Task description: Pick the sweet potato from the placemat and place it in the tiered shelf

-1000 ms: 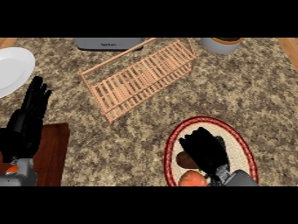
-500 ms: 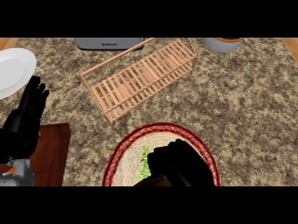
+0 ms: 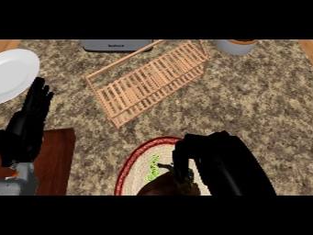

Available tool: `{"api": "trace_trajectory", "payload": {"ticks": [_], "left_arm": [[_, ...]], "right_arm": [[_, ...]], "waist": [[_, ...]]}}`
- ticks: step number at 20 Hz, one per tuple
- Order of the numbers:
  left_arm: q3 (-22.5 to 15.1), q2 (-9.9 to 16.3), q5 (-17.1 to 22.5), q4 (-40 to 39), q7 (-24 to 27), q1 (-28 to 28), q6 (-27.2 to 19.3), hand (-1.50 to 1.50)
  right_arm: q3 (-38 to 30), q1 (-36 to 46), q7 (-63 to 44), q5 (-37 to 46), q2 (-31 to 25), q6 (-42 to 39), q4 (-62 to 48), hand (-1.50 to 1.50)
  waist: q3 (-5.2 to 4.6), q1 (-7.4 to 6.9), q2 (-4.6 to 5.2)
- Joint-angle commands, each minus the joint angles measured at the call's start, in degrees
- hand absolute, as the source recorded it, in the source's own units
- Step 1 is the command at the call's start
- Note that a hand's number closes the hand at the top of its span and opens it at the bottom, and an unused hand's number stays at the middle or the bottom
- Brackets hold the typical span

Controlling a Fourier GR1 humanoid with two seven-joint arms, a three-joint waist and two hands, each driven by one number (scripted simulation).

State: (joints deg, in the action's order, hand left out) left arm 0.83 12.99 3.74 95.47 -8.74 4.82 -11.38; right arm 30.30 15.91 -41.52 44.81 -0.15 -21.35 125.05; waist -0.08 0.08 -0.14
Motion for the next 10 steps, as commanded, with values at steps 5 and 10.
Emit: {"api": "trace_trajectory", "payload": {"ticks": [5,10], "left_arm": [[0.09,-2.14,-1.92,-1.43,2.12,0.01,0.1,0.0],[-0.31,-1.6,-1.47,1.94,-0.4,-1.46,1.43,0.0]], "right_arm": [[-9.85,11.76,-6.55,-4.38,0.14,-2.34,-1.22,1.5],[-19.36,21.95,-3.58,-6.14,0.14,0.78,-13.19,1.5]], "waist": [[0.06,-0.12,0.12],[0.06,-0.5,0.17]]}}
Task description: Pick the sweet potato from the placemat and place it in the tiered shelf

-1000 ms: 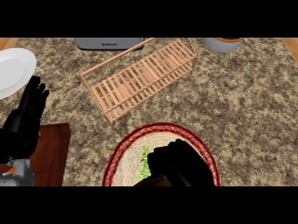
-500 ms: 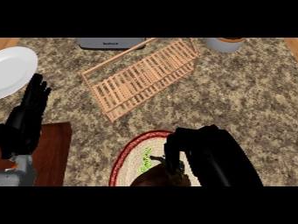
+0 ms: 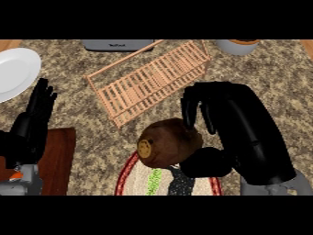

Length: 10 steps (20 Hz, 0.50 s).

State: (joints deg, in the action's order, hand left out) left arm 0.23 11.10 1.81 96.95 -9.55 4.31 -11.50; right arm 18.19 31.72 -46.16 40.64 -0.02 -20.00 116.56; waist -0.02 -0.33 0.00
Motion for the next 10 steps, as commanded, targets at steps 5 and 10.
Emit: {"api": "trace_trajectory", "payload": {"ticks": [5,10], "left_arm": [[0.32,-0.72,-0.49,0.18,1.41,-1.2,1.16,0.0],[1.42,-0.67,-1.33,-3.16,1.06,2.06,1.09,0.0]], "right_arm": [[-5.49,9.29,8.86,1.2,0.02,12.27,-21.15,1.5],[-9.02,11.48,18.39,0.04,0.02,18.63,-31.75,1.5]], "waist": [[0.01,-0.67,0.17],[0.02,-0.35,0.21]]}}
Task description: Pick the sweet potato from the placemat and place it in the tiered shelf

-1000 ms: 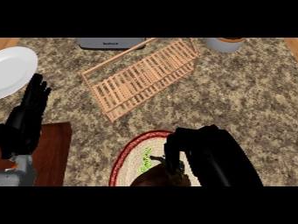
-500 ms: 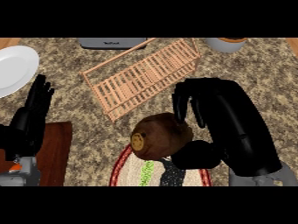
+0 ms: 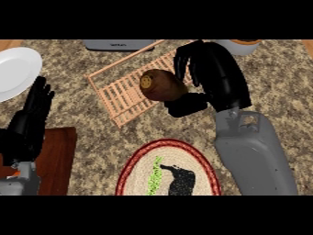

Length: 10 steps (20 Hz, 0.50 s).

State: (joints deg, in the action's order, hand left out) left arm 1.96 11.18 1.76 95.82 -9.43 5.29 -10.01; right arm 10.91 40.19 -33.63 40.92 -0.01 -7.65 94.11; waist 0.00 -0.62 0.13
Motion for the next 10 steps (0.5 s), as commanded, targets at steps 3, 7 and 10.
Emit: {"api": "trace_trajectory", "payload": {"ticks": [3,7,10], "left_arm": [[0.83,-0.14,0.28,-0.1,-0.69,1.31,0.86,0.0],[0.1,-1.27,-1.03,0.01,1.39,-0.28,0.6,0.0],[1.83,-0.99,0.28,-3.98,3.33,1.49,2.24,0.0]], "right_arm": [[-3.18,7.85,8.95,-1.03,0.01,8.96,-17.53,1.5],[-0.47,8.86,12.21,-1.59,0.01,18.86,-24.78,1.5],[-4.51,10.6,18.24,-2.6,0.01,16.4,-28.85,1.5]], "waist": [[-0.01,-0.2,0.05],[-0.01,-0.42,0.05],[-0.01,0.09,0.02]]}}
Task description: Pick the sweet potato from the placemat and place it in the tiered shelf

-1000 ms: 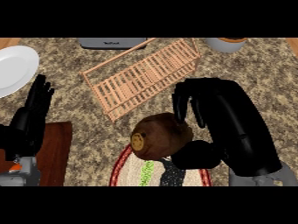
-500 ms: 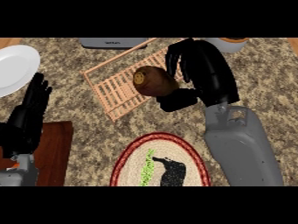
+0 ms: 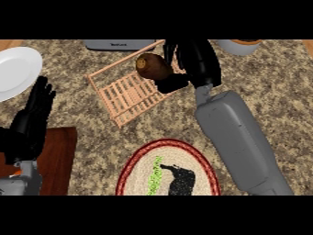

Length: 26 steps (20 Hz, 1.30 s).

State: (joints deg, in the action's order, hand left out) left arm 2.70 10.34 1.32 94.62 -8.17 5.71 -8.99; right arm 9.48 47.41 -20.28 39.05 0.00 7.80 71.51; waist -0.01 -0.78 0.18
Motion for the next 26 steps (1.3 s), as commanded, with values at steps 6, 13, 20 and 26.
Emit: {"api": "trace_trajectory", "payload": {"ticks": [6,13,20,26], "left_arm": [[0.02,-0.53,-0.79,-0.58,0.89,-0.52,0.6,0.0],[-1.08,-1.72,-1.87,1.02,-1.44,-0.26,0.18,0.0],[-3.3,-4.01,-4.73,3.53,-0.78,-2.12,-1.95,0.0],[-0.75,-1.99,-2.42,6.6,-4.09,-2.93,-0.28,0.0]], "right_arm": [[-1.14,9.3,2.5,-9.11,0.0,11.01,-16.35,1.5],[-4.67,12.6,11.98,-13.04,0.0,7.14,-29.24,-1.5],[-8.29,17.21,20.16,-20.09,-0.47,7.72,-33.59,-1.5],[-10.39,15.14,14.32,-24.18,-1.3,7.52,-22.38,-1.5]], "waist": [[0.0,-0.88,0.14],[0.0,-0.21,0.07],[0.03,-0.75,0.23],[0.03,0.46,-0.38]]}}
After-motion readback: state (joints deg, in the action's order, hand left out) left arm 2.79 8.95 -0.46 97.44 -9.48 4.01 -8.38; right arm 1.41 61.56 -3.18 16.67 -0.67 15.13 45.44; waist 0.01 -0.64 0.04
